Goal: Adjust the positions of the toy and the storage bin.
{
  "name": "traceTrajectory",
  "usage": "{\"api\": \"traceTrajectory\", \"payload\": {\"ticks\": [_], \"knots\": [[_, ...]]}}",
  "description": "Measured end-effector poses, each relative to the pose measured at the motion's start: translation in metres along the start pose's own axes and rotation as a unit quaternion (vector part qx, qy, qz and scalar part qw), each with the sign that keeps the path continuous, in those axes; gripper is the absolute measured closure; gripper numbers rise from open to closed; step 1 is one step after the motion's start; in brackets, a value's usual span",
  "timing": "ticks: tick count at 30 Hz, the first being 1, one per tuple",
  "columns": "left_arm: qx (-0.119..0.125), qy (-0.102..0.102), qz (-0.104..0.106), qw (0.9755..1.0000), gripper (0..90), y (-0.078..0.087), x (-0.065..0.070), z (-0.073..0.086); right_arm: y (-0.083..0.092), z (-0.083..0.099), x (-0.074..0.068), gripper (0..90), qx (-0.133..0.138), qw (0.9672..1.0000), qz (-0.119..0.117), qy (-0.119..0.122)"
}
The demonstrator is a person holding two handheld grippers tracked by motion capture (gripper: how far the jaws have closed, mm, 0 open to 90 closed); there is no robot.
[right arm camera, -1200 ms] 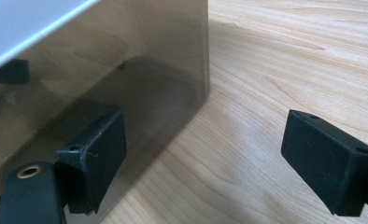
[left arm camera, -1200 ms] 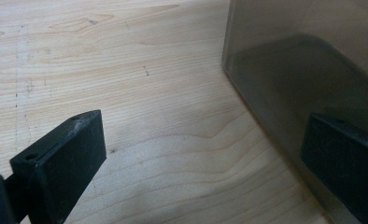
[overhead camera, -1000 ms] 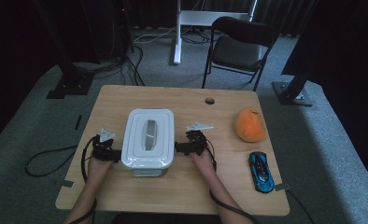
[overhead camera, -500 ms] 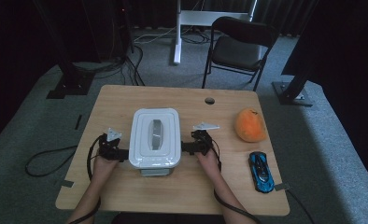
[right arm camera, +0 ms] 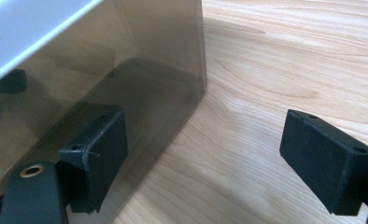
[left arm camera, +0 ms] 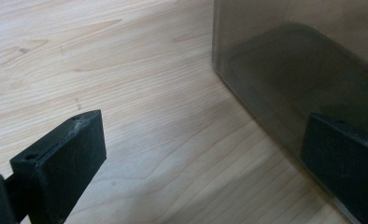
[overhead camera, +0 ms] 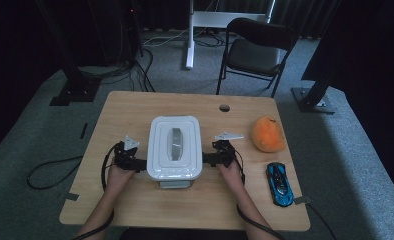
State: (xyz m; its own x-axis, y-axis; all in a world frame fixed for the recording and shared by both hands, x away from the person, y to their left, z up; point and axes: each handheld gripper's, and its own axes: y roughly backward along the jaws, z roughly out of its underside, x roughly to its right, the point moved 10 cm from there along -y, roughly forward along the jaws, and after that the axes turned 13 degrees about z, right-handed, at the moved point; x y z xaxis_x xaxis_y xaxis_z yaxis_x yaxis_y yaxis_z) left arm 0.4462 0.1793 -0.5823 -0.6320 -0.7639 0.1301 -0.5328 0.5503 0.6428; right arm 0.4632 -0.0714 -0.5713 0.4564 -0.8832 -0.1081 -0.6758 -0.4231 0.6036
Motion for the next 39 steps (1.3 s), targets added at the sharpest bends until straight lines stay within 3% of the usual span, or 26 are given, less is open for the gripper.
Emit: {"api": "traceTrajectory", "payload": {"ticks": [12, 29, 39], "knots": [[-0.012, -0.024, 0.012, 0.9996, 0.8, -0.015, 0.017, -0.011, 0.011, 0.004, 0.020, 15.5, -0.002, 0.9999, 0.016, -0.005], [-0.019, -0.031, 0.030, 0.9989, 0.8, -0.037, 0.036, -0.027, 0.027, 0.011, 0.050, 15.5, 0.001, 0.9993, 0.029, -0.025], [-0.021, -0.034, 0.038, 0.9985, 0.8, -0.045, 0.044, -0.032, 0.034, 0.014, 0.059, 15.9, 0.003, 0.9988, 0.038, -0.031]]}}
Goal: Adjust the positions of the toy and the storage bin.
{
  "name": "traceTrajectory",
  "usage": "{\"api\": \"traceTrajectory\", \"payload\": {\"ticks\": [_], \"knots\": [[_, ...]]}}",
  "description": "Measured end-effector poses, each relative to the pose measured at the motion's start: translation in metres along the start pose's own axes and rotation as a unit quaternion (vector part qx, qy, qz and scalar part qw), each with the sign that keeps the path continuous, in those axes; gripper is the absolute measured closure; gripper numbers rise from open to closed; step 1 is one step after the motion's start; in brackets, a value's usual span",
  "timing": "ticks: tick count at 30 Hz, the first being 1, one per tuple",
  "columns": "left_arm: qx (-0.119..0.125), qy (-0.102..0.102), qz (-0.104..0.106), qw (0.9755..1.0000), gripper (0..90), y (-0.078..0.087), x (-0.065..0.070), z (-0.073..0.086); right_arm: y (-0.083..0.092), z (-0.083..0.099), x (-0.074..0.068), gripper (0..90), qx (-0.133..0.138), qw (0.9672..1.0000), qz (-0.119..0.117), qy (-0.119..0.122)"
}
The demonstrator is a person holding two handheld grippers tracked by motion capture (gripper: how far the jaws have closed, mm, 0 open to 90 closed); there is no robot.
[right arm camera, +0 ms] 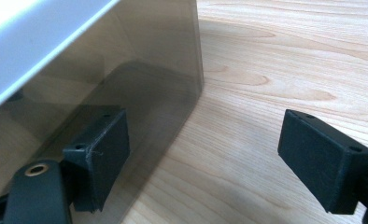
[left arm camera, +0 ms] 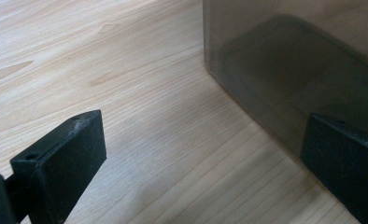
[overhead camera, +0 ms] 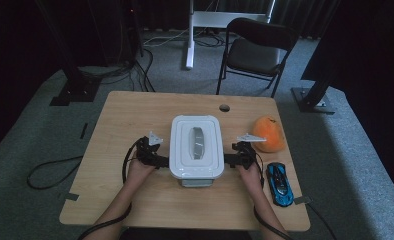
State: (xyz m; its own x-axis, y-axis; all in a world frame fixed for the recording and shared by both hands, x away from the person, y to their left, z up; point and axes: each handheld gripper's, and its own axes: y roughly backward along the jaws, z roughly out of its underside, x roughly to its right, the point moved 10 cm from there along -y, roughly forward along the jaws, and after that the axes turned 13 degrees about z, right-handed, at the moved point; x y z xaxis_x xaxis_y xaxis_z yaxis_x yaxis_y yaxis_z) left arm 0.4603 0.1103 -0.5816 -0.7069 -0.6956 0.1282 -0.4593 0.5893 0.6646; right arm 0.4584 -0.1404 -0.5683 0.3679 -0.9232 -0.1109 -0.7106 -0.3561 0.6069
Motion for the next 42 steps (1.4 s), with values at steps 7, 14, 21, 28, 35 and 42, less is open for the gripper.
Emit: {"api": "traceTrajectory", "payload": {"ticks": [7, 14, 21, 28, 35, 42], "knots": [[0.000, -0.002, 0.002, 1.0000, 0.8, -0.004, 0.004, -0.003, 0.006, 0.005, 0.004, 15.9, -0.013, 0.9998, -0.010, -0.012], [-0.001, -0.004, 0.002, 1.0000, 0.8, -0.006, 0.007, -0.005, 0.010, 0.012, 0.006, 15.9, -0.025, 0.9995, -0.013, -0.015], [0.007, 0.001, 0.001, 1.0000, 0.8, -0.007, 0.009, -0.004, 0.010, 0.013, 0.007, 18.5, -0.021, 0.9996, -0.014, -0.010], [0.004, -0.005, 0.005, 1.0000, 0.8, -0.005, 0.012, -0.005, 0.009, 0.012, 0.010, 18.6, -0.022, 0.9996, -0.013, -0.009], [0.006, -0.012, -0.004, 0.9999, 0.9, 0.000, 0.016, -0.006, 0.006, 0.011, 0.008, 19.5, -0.025, 0.9996, -0.015, 0.003], [0.004, -0.014, -0.006, 0.9999, 0.9, 0.006, 0.020, -0.003, 0.004, 0.011, 0.004, 19.5, -0.021, 0.9991, -0.037, 0.005]]}}
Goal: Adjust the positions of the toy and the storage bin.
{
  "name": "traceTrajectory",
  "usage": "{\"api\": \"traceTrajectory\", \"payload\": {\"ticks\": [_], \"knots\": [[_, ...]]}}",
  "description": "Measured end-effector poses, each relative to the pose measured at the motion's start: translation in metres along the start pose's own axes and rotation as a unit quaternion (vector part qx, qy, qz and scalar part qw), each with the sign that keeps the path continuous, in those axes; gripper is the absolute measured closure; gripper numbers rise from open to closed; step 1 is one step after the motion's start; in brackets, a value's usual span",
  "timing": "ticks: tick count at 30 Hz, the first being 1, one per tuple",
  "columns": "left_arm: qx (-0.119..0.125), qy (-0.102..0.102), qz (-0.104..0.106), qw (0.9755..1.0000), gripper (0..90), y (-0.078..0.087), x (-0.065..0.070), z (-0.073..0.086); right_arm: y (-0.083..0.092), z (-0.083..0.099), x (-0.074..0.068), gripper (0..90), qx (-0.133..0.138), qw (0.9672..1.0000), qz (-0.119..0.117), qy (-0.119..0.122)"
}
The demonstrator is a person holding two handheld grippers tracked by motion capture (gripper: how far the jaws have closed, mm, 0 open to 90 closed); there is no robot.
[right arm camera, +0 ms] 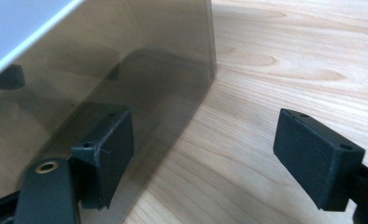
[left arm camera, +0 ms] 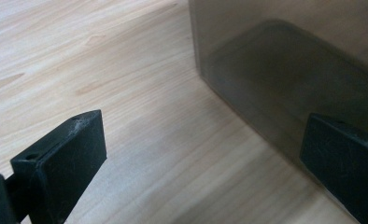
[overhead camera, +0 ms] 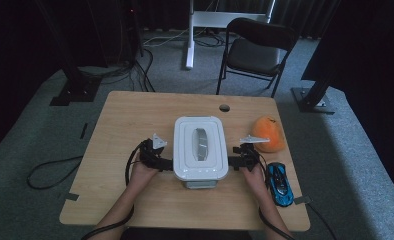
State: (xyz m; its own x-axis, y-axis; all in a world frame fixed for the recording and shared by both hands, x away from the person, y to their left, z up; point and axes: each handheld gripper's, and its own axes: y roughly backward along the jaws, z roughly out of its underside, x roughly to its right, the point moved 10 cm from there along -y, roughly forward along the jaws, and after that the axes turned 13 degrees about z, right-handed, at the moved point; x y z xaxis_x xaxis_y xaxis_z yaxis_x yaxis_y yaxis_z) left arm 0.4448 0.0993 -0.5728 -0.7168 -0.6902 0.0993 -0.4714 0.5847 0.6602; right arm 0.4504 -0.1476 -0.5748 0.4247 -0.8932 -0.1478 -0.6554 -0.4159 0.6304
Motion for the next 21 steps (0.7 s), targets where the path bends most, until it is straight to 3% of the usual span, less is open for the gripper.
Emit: {"api": "traceTrajectory", "payload": {"ticks": [5, 17, 21], "knots": [[-0.004, -0.004, 0.002, 1.0000, 0.9, 0.006, 0.004, 0.003, -0.003, 0.001, -0.002, 19.5, -0.002, 0.9998, -0.020, 0.002], [0.006, 0.002, 0.000, 1.0000, 0.9, 0.018, 0.018, 0.014, -0.009, -0.002, -0.008, 19.5, -0.004, 0.9991, -0.029, 0.030], [0.005, 0.000, 0.005, 1.0000, 0.8, 0.022, 0.025, 0.017, -0.010, 0.000, -0.010, 19.8, -0.008, 0.9985, -0.041, 0.034]]}}
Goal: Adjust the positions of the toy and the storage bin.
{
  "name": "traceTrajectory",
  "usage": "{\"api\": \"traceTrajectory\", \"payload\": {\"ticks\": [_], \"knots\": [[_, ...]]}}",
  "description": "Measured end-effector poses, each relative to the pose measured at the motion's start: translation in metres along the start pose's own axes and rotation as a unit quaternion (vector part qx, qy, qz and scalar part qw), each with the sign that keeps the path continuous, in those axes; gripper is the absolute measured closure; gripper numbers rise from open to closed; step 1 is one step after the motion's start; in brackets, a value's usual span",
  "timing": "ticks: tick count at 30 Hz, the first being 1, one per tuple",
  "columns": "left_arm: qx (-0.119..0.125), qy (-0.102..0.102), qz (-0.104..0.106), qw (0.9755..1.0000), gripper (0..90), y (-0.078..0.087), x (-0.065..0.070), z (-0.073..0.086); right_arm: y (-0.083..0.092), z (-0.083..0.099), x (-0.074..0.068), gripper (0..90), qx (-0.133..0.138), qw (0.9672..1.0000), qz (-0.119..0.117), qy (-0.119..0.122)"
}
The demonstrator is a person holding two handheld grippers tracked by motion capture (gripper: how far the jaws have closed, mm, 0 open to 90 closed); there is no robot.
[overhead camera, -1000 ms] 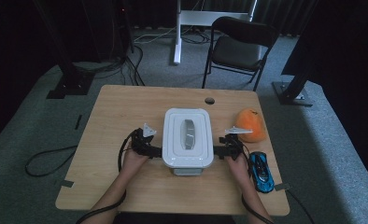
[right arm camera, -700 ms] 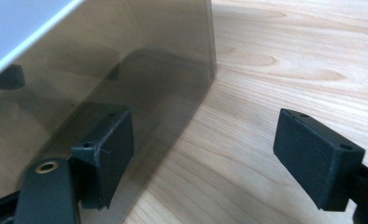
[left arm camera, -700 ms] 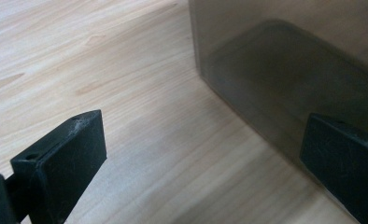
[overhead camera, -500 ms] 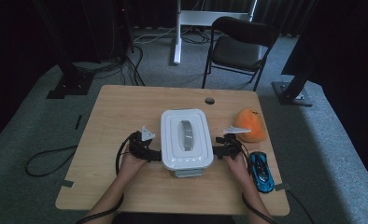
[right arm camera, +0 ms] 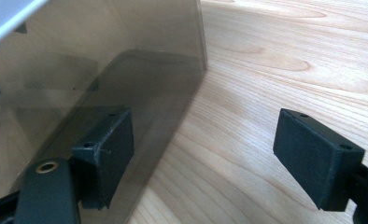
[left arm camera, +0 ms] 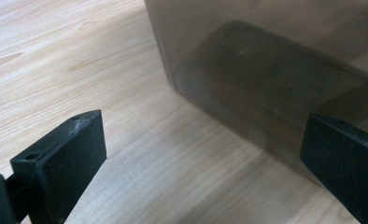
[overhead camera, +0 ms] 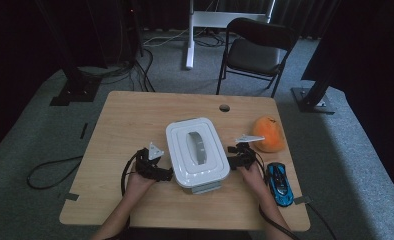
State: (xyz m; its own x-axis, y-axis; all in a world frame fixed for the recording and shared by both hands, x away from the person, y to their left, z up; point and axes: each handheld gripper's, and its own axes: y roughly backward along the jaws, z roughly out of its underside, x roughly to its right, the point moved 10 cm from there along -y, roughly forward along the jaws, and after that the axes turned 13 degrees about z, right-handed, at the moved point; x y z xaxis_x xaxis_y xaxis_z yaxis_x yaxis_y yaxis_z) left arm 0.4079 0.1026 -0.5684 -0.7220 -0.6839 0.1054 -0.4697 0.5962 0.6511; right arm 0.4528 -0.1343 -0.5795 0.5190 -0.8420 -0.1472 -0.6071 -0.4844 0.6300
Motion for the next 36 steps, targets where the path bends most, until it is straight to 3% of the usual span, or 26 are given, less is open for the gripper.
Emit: {"api": "traceTrajectory", "payload": {"ticks": [5, 9, 19, 30, 36], "knots": [[0.001, -0.003, 0.003, 1.0000, 0.8, 0.003, 0.006, 0.003, 0.000, 0.000, -0.003, 20.1, -0.001, 0.9999, -0.009, 0.014], [0.008, 0.003, 0.011, 0.9999, 0.8, 0.006, 0.011, 0.007, -0.001, 0.001, -0.004, 20.0, -0.002, 0.9997, -0.021, 0.009], [0.007, -0.006, 0.002, 1.0000, 0.8, 0.014, 0.022, 0.012, -0.001, 0.001, -0.009, 20.8, -0.005, 0.9993, -0.026, 0.026], [0.006, -0.010, 0.014, 0.9998, 0.7, 0.018, 0.033, 0.015, -0.002, 0.000, -0.012, 20.9, -0.008, 0.9985, -0.035, 0.042], [0.006, -0.012, 0.028, 0.9995, 0.7, 0.019, 0.038, 0.018, -0.004, 0.000, -0.014, 20.9, -0.008, 0.9982, -0.046, 0.037]]}}
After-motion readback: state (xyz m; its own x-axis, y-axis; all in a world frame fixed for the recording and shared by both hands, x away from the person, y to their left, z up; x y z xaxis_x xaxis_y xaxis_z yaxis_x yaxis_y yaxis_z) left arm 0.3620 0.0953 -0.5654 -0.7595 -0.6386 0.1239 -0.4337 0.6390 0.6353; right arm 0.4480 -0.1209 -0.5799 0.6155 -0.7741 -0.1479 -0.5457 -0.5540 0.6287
